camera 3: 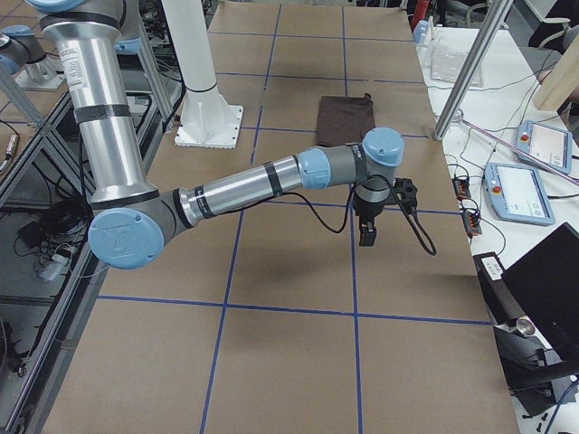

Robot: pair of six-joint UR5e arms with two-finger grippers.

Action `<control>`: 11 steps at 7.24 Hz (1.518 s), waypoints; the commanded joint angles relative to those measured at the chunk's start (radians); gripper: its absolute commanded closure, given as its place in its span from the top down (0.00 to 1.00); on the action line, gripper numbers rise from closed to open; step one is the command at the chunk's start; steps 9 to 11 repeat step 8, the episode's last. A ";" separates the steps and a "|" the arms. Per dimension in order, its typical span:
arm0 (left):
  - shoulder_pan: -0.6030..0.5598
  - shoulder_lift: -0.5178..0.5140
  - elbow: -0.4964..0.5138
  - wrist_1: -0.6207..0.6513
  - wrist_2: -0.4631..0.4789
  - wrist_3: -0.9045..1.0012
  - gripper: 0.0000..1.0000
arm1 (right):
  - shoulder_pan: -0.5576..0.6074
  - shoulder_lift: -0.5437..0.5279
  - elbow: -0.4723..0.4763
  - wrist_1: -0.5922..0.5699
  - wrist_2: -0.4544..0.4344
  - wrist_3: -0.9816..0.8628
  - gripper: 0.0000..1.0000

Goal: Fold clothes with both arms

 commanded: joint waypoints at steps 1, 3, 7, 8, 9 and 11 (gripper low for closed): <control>-0.003 0.007 0.016 0.001 0.061 0.005 1.00 | 0.001 0.004 -0.077 0.004 0.052 -0.009 1.00; -0.003 0.007 0.037 0.000 0.063 0.008 1.00 | 0.001 0.013 -0.080 0.007 0.052 0.000 1.00; -0.004 0.004 0.026 0.001 0.063 0.007 1.00 | 0.000 0.038 -0.079 0.007 0.052 0.003 1.00; -0.003 0.004 0.025 0.001 0.063 0.007 1.00 | 0.000 0.038 -0.080 0.007 0.052 0.003 1.00; -0.003 0.004 0.025 0.001 0.063 0.007 1.00 | 0.000 0.038 -0.080 0.007 0.052 0.003 1.00; -0.003 0.004 0.025 0.001 0.063 0.007 1.00 | 0.000 0.038 -0.080 0.007 0.052 0.003 1.00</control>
